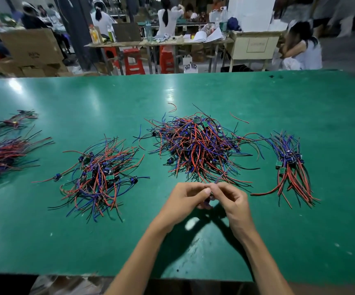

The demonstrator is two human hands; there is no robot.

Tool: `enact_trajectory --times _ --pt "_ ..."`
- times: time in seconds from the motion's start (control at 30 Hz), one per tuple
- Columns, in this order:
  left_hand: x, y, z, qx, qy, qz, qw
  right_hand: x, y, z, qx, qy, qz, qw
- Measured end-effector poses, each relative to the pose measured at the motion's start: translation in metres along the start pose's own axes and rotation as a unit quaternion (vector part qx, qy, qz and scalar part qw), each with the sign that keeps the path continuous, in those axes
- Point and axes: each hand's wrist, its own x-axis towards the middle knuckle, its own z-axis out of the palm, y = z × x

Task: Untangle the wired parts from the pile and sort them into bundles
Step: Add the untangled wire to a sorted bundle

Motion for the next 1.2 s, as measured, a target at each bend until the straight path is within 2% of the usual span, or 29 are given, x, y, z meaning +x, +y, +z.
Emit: enact_trajectory --times 0.1,0.17,0.37,0.53,0.67,0.8,1.0,1.2 --pt "0.001 -0.004 0.004 -0.048 0.029 -0.023 0.998 0.003 0.003 0.004 -0.005 0.058 0.004 0.998" --pt "-0.001 -0.005 0.007 -0.070 0.040 -0.028 0.996 0.002 0.005 0.004 -0.015 0.067 0.006 0.998" --pt "-0.005 -0.016 0.019 -0.087 0.091 -0.033 0.992 0.001 0.005 0.000 0.001 0.065 0.042 0.997" --pt "-0.006 -0.023 0.028 -0.149 0.135 -0.015 0.979 -0.001 0.004 0.005 -0.006 0.041 0.046 0.998" --pt "-0.003 -0.026 0.029 -0.137 0.149 -0.001 0.979 0.000 0.005 0.007 0.011 0.058 0.062 0.996" --pt "-0.002 -0.030 0.031 -0.122 0.158 0.014 0.980 0.000 0.005 0.007 -0.023 0.036 0.053 0.998" --pt "-0.005 -0.030 0.032 -0.133 0.133 0.035 0.982 -0.001 0.004 0.008 -0.017 0.036 0.046 0.998" --pt "-0.005 -0.030 0.032 -0.068 0.135 0.030 0.988 0.002 0.012 0.009 0.000 0.067 0.066 0.996"
